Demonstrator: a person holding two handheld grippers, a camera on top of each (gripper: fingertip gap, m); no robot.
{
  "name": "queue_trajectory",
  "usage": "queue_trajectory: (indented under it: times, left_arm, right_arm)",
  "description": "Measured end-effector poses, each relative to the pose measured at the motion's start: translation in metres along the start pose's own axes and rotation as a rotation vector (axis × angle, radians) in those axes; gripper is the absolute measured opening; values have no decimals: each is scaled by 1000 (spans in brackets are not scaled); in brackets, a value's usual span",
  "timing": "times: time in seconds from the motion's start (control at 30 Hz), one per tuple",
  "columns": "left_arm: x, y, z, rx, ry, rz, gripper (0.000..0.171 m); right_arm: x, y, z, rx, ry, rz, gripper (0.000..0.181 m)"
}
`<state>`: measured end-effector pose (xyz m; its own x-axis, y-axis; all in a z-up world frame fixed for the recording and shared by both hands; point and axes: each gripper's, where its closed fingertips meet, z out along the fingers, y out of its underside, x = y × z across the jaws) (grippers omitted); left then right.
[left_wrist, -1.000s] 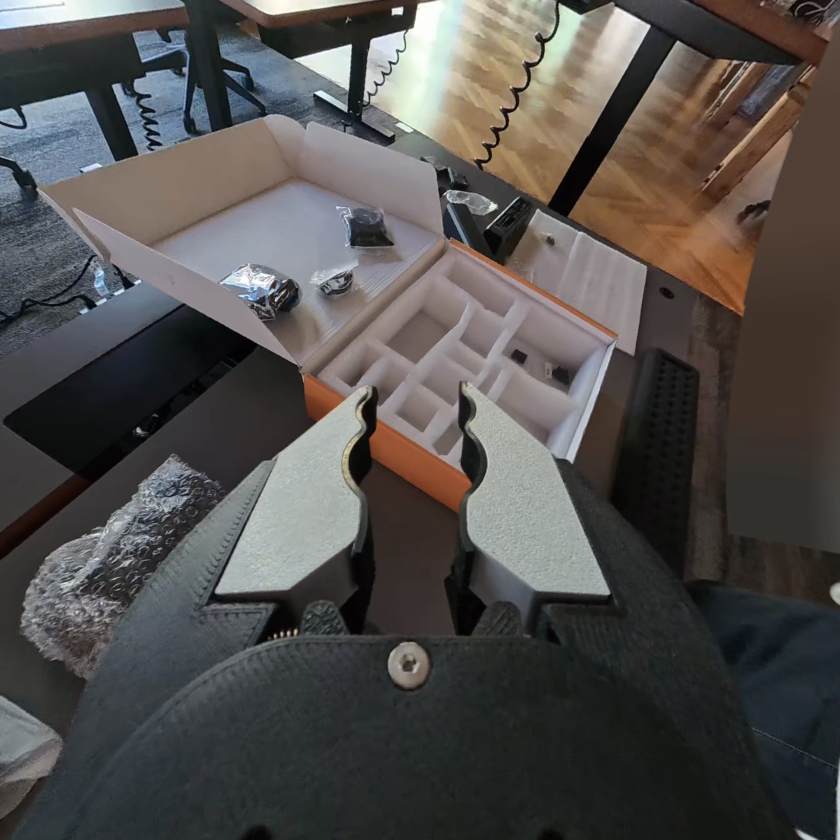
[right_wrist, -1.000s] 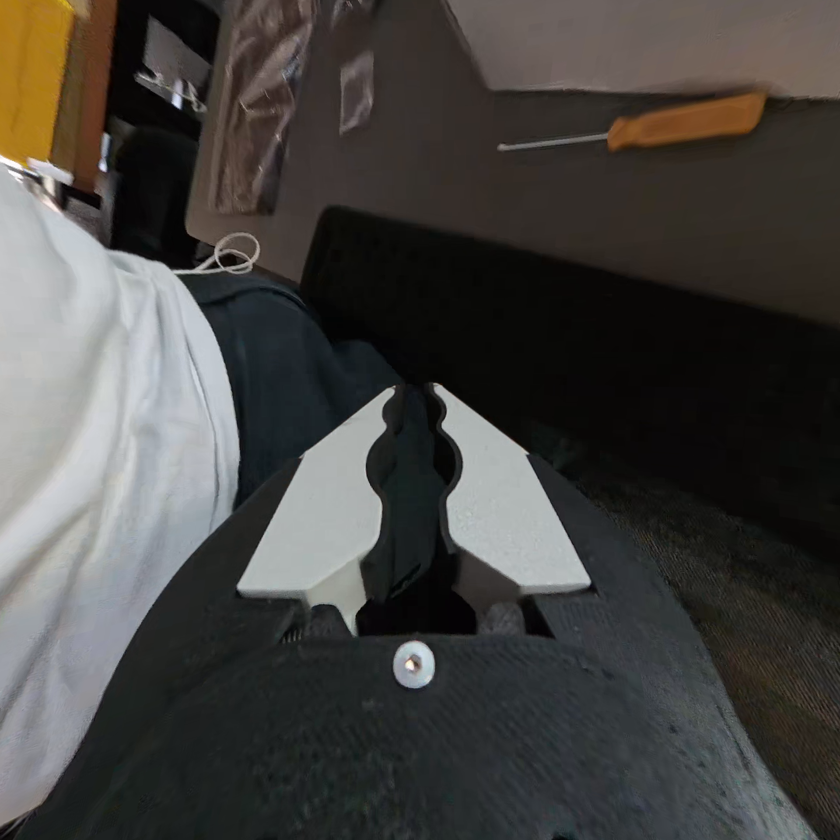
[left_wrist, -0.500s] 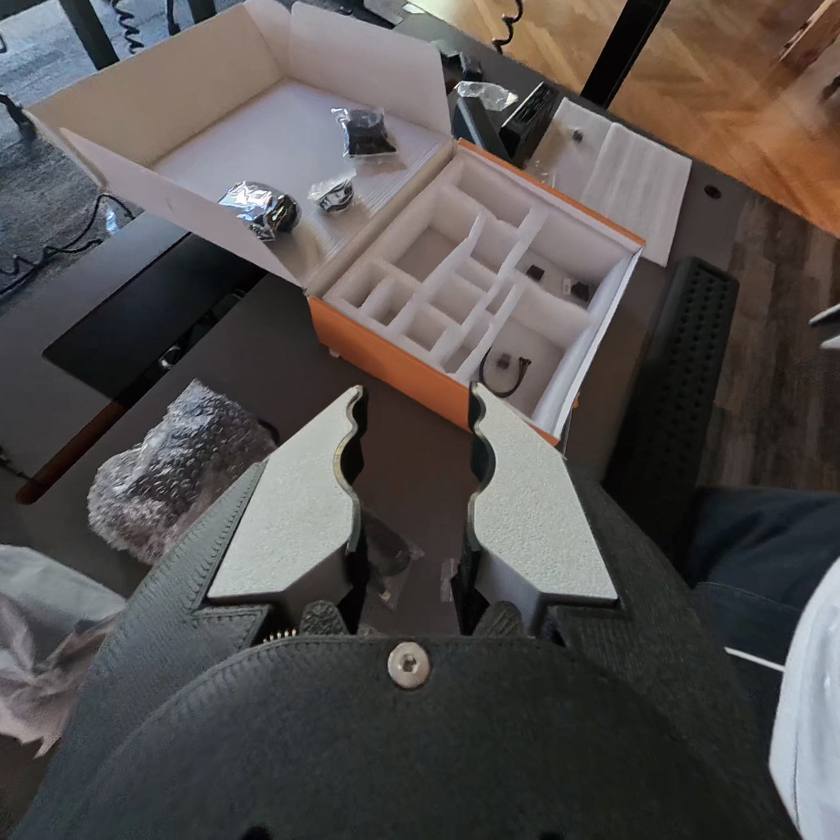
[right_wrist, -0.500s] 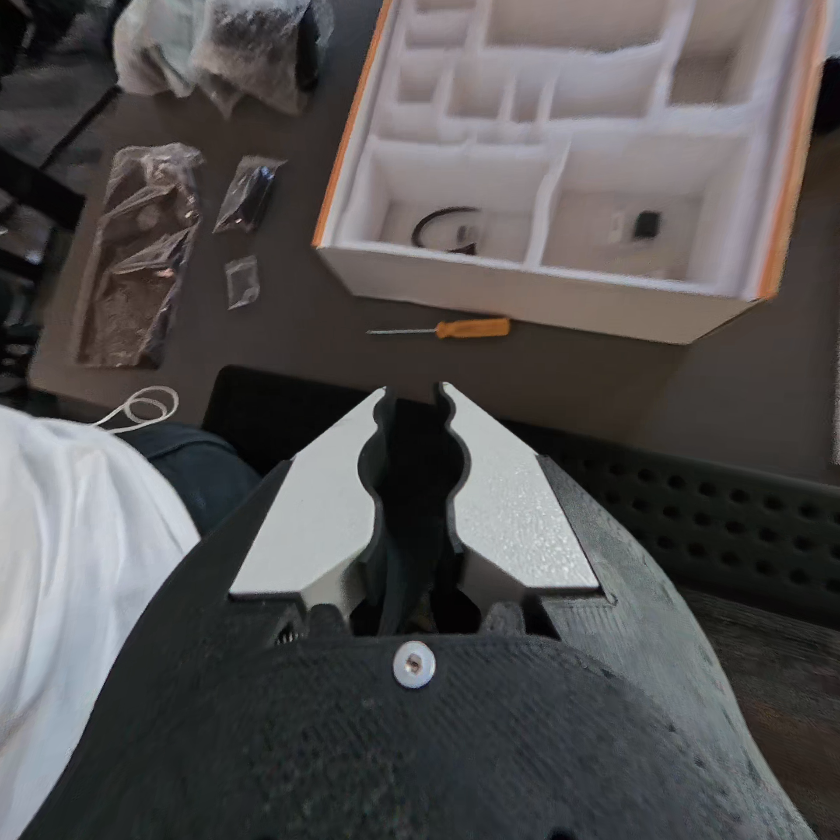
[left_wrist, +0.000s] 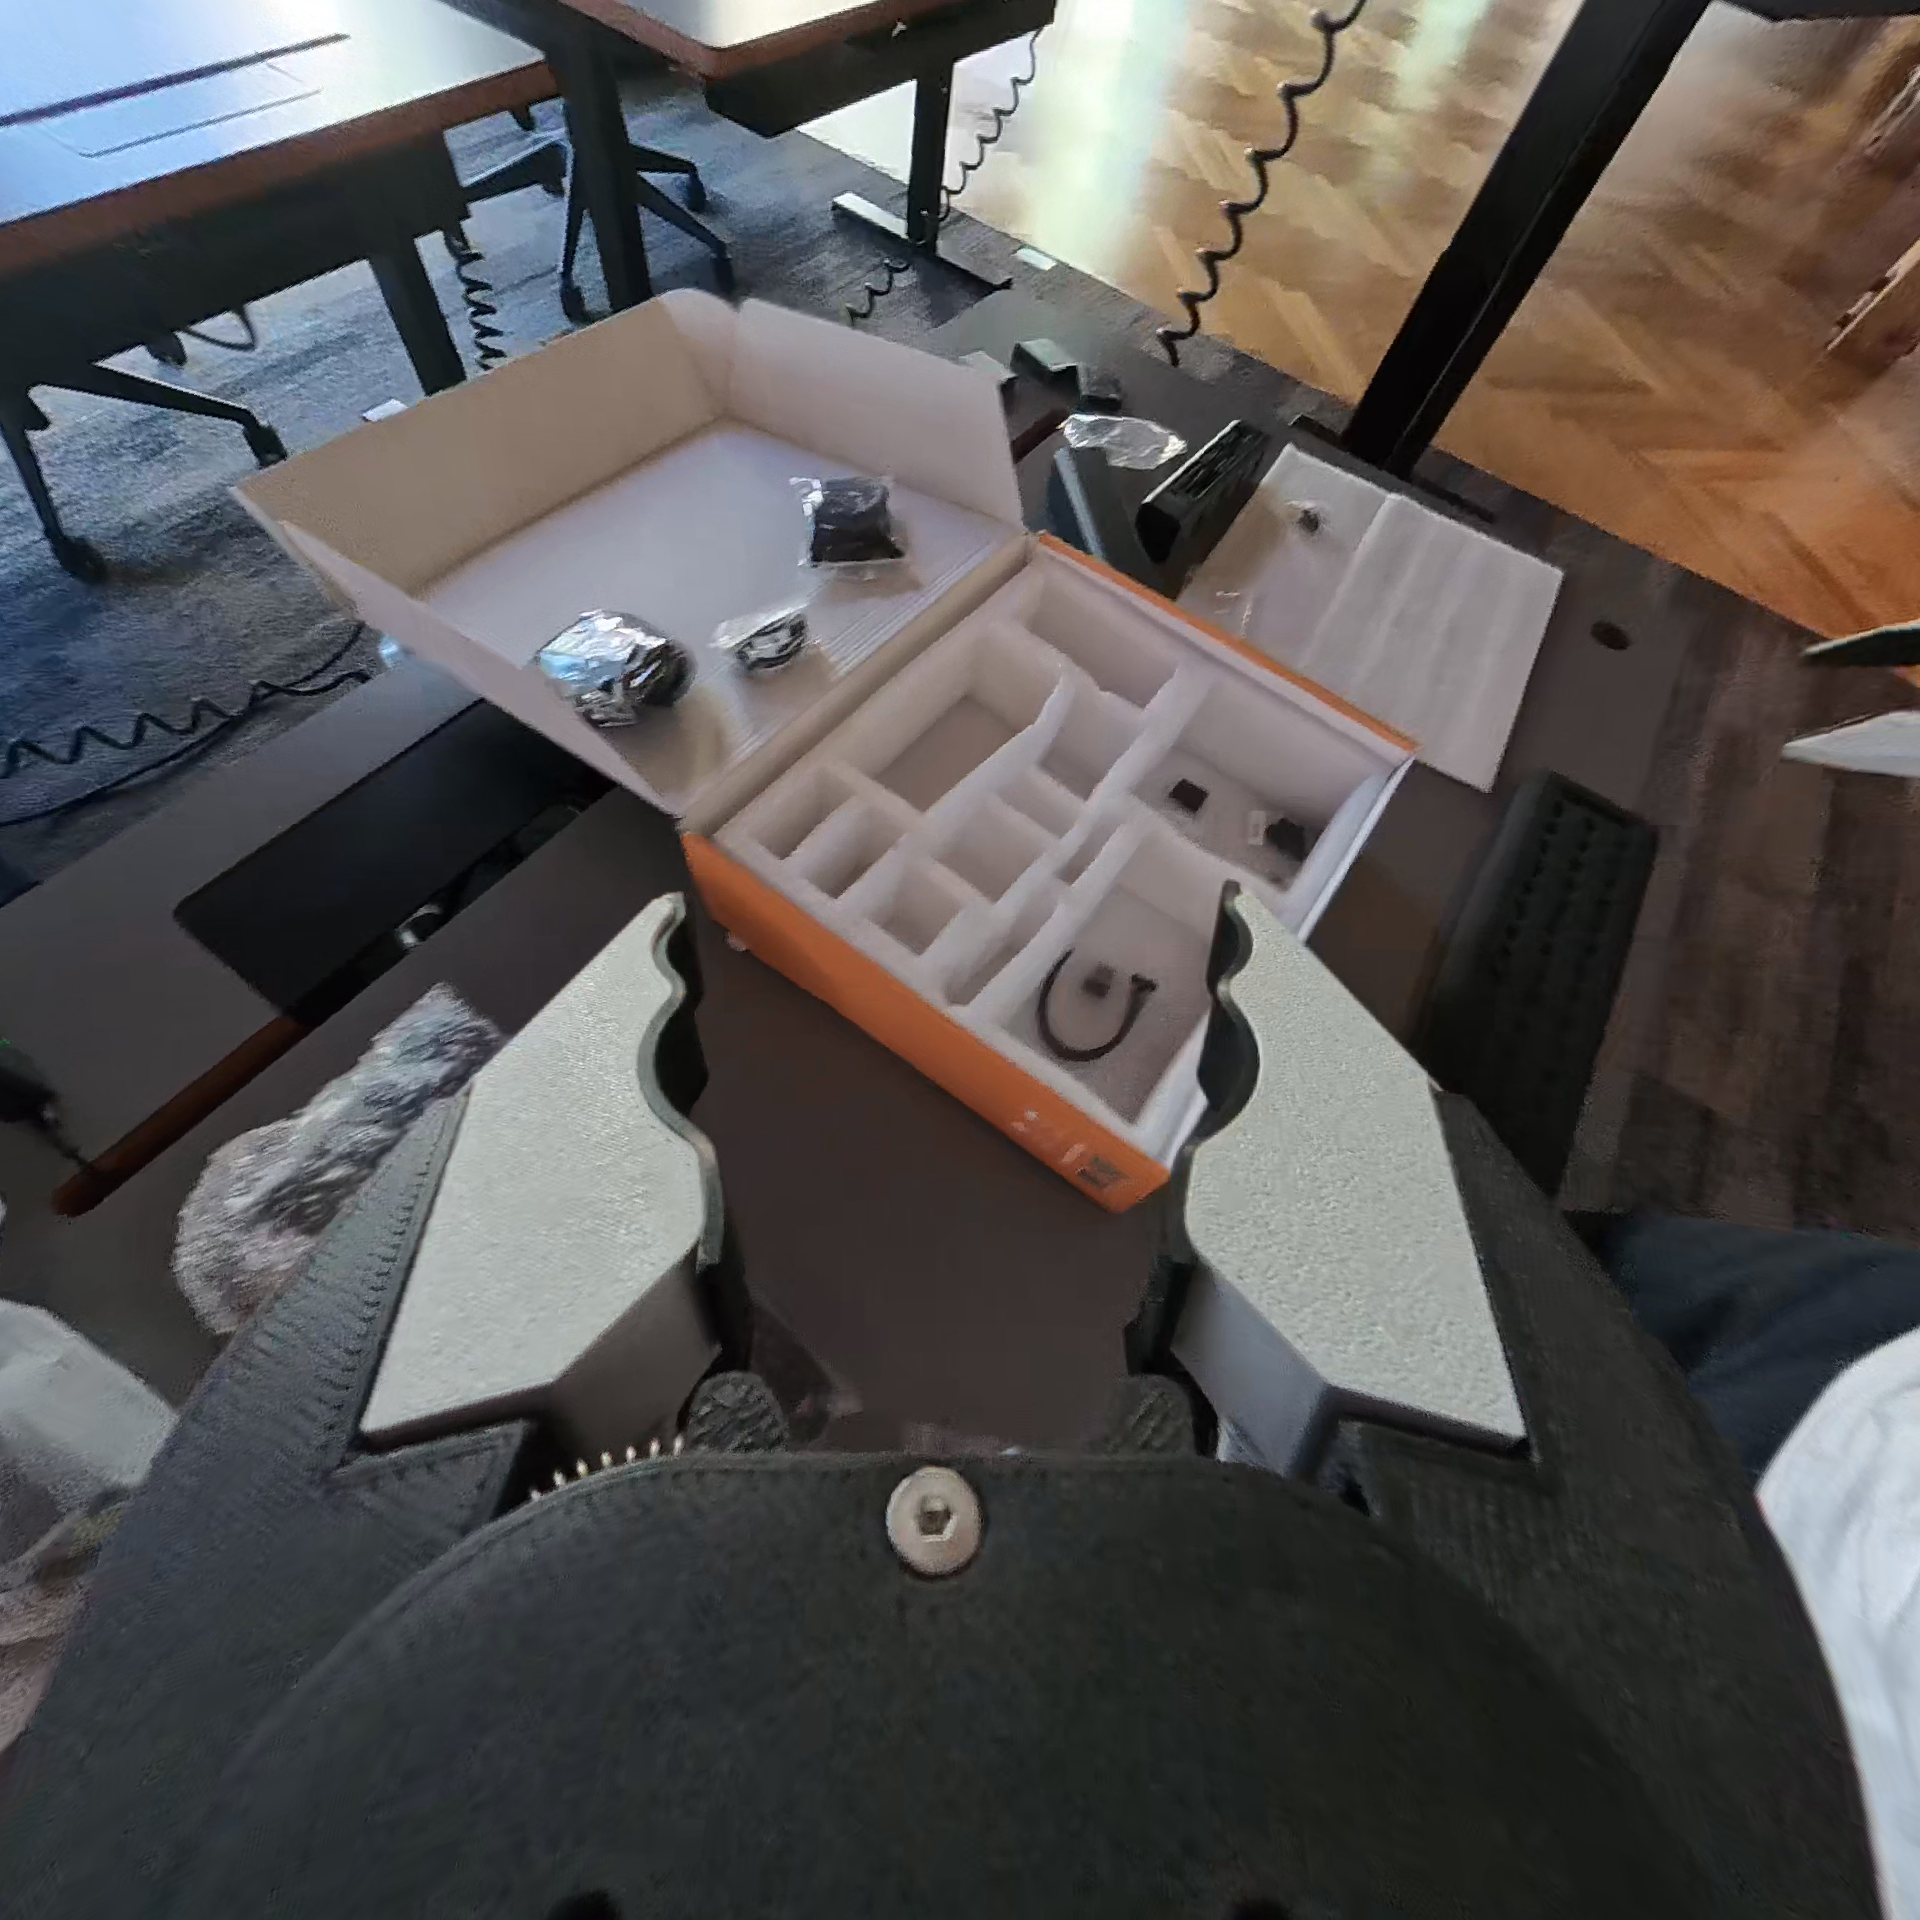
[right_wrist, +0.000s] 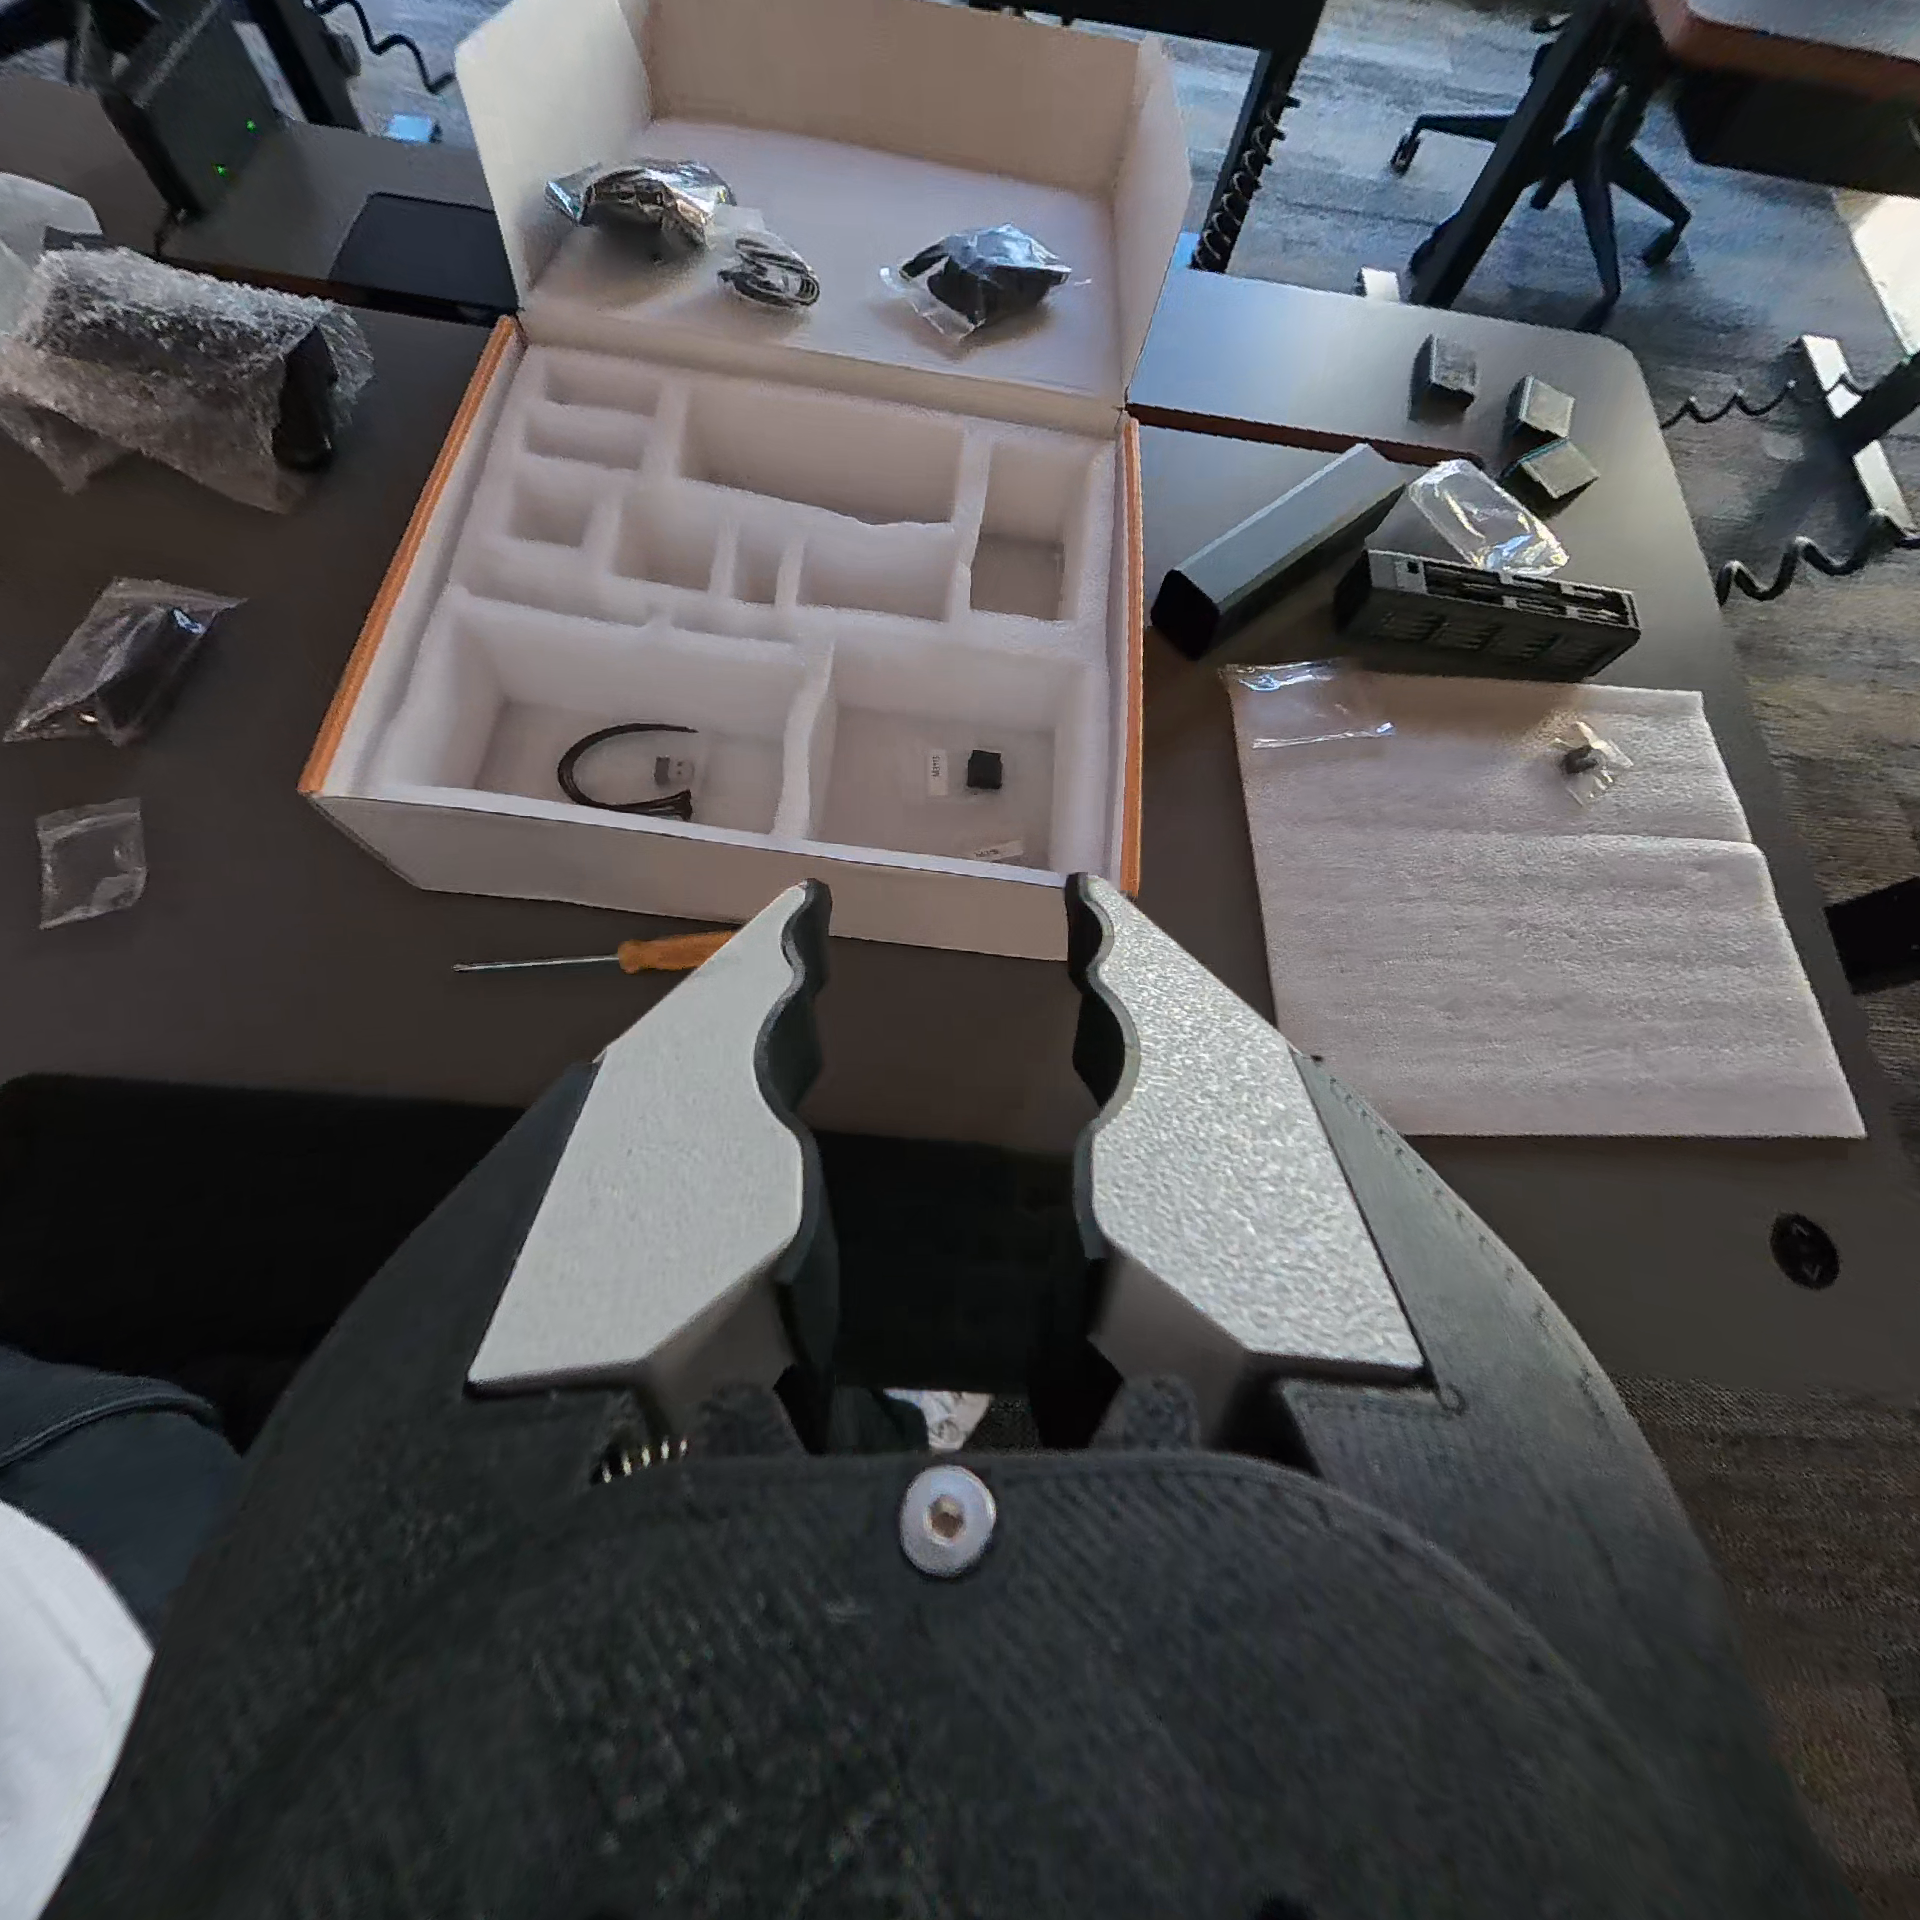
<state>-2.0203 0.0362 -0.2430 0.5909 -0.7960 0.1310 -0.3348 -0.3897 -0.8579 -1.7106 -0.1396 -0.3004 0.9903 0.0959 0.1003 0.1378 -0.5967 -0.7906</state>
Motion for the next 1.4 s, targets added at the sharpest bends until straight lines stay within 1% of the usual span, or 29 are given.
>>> queue_trajectory:
  times: [0.07,0.2,0.27,0.37,0.43,0.5,0.57,0.63,0.73,0.8,0.87,0.9,0.97,1.03,1.07,1.13,1.2,1.27,1.33,1.4]
  left_arm:
    - [26,-9,12,-11,9,-1,98]
    - [79,-29,41,-16,-28,17,98]
    - [110,-47,59,19,-58,15,97]
    - [160,-79,92,108,-48,-13,96]
    - [190,-93,113,126,-23,-16,96]
    - [211,-100,127,116,-23,-24,99]
    - [229,-103,132,143,-17,-49,95]
    - [243,-101,134,175,3,-108,91]
    - [255,-95,126,217,-3,-168,86]
    - [254,-88,109,255,-52,-173,81]
    - [252,-79,83,306,-109,-188,78]
    - [252,-71,69,327,-138,-192,76]
    - [249,-46,39,347,-219,-188,72]
    - [249,-14,14,311,-319,-193,72]
    - [250,1,1,284,-371,-201,73]
    - [258,21,-25,263,-493,-199,71]
    - [267,35,-43,263,-613,-215,68]
    - [282,43,-49,281,-699,-262,68]
    - [306,43,-48,336,-783,-305,68]
    - [339,41,-43,409,-889,-341,67]
  right_arm:
    - [14,4,11,21,-43,-11,46]
    - [50,8,27,53,-139,-87,47]
    - [78,9,24,72,-177,-117,47]
    - [138,13,7,95,-137,-151,48]
    - [171,13,-5,106,-118,-178,53]
    - [191,10,-11,112,-115,-216,55]
    - [194,3,-11,122,-153,-250,56]
    - [185,-10,-8,153,-209,-266,56]
    - [149,-27,-6,185,-352,-275,61]
    - [116,-40,-6,193,-450,-287,61]
    - [77,-57,-10,227,-555,-344,59]
    - [56,-66,-12,250,-607,-383,57]
    - [16,-83,-13,315,-701,-459,54]
    - [-21,-96,-11,360,-786,-509,51]
    - [-39,-100,-11,354,-837,-512,51]
    - [-68,-106,-17,345,-951,-515,50]
    - [-83,-107,-25,350,-1027,-583,48]
    - [-82,-106,-32,388,-1075,-663,46]
    - [-68,-106,-44,439,-1129,-685,45]
    - [-45,-103,-62,485,-1216,-680,42]
